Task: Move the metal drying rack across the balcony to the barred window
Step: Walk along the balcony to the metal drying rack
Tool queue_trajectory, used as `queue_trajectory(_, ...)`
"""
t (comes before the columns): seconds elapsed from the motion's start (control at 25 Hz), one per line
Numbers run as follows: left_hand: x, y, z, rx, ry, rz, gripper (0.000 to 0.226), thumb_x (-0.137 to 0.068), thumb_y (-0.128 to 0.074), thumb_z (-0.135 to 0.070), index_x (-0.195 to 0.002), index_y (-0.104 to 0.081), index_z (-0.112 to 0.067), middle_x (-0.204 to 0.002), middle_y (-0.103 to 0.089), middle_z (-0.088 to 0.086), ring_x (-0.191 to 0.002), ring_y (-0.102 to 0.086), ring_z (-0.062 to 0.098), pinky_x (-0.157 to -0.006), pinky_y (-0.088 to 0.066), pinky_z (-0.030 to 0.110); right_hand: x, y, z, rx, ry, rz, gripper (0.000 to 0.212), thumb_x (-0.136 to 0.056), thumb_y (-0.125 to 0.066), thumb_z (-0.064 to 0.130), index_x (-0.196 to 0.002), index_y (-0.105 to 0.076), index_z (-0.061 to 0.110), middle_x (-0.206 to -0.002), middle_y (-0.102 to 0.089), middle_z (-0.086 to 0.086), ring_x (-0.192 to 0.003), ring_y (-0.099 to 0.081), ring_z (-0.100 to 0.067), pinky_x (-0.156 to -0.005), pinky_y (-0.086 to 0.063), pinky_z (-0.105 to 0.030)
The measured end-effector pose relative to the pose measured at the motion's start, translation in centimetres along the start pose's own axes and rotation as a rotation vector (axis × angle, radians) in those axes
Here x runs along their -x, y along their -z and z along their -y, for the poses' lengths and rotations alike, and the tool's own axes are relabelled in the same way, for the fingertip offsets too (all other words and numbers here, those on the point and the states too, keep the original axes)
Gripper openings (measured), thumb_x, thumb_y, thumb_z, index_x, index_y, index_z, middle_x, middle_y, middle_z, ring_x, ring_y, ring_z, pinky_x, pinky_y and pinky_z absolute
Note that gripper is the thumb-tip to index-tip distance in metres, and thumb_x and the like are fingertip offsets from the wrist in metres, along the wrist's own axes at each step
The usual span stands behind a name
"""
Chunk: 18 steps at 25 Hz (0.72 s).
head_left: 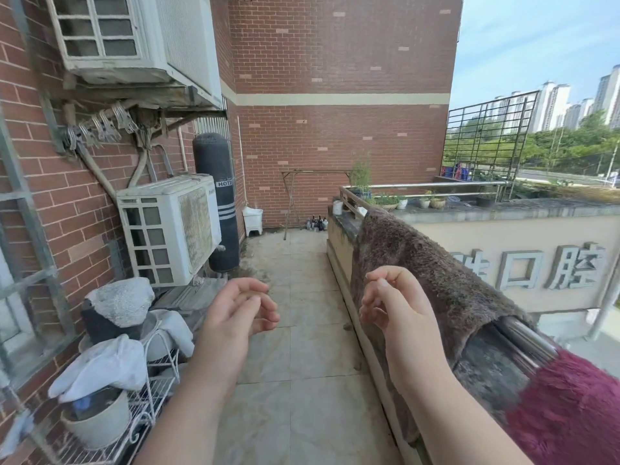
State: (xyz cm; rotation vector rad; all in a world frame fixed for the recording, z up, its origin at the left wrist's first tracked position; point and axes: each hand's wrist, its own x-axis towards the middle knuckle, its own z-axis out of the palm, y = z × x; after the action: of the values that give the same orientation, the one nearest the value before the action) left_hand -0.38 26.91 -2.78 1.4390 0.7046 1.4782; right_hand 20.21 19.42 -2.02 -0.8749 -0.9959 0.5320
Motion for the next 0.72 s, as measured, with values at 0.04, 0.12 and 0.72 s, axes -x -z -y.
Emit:
queue_trajectory(0.04, -2.2, 0.4, 1.2, -0.001, 0.008, 0.007, 0.021, -0.101, -0.045, 0.002, -0.100, -0.064, -0.005, -0.074, -0.069, 0.003, -0.073, -0.069, 0.026, -0.070, -0.060, 0.035, -1.8, -0.7, -1.5, 0.001, -0.004, -0.012, 0.019, -0.101, -0.045, 0.003, -0.099, -0.063, 0.009, -0.070, -0.061, 0.004, -0.061, -0.055, -0.011, -0.060, -0.047, -0.029)
queue_trajectory(0.12, -6.8, 0.9, 3.6, 0.003, 0.014, 0.007, 0.021, -0.102, -0.045, 0.001, -0.099, -0.065, -0.005, -0.075, -0.069, 0.005, -0.072, -0.069, 0.025, -0.070, -0.060, 0.035, -5.8, -1.7, -4.4, -0.004, -0.004, -0.027, 0.021, -0.101, -0.046, 0.003, -0.097, -0.064, 0.012, -0.071, -0.061, 0.002, -0.062, -0.055, -0.012, -0.060, -0.048, -0.028)
queue_trajectory(0.72, -47.0, -6.0, 25.5, -0.027, -0.029, -0.015, 0.008, -0.101, -0.044, 0.004, -0.100, -0.048, -0.003, -0.073, -0.067, 0.002, -0.068, -0.065, 0.021, -0.066, -0.059, 0.033, -45.1, -4.0, -29.3, -0.018, 0.017, -0.032, 0.016, -0.094, -0.049, 0.006, -0.099, -0.062, 0.013, -0.068, -0.061, 0.008, -0.061, -0.055, -0.009, -0.063, -0.049, -0.030)
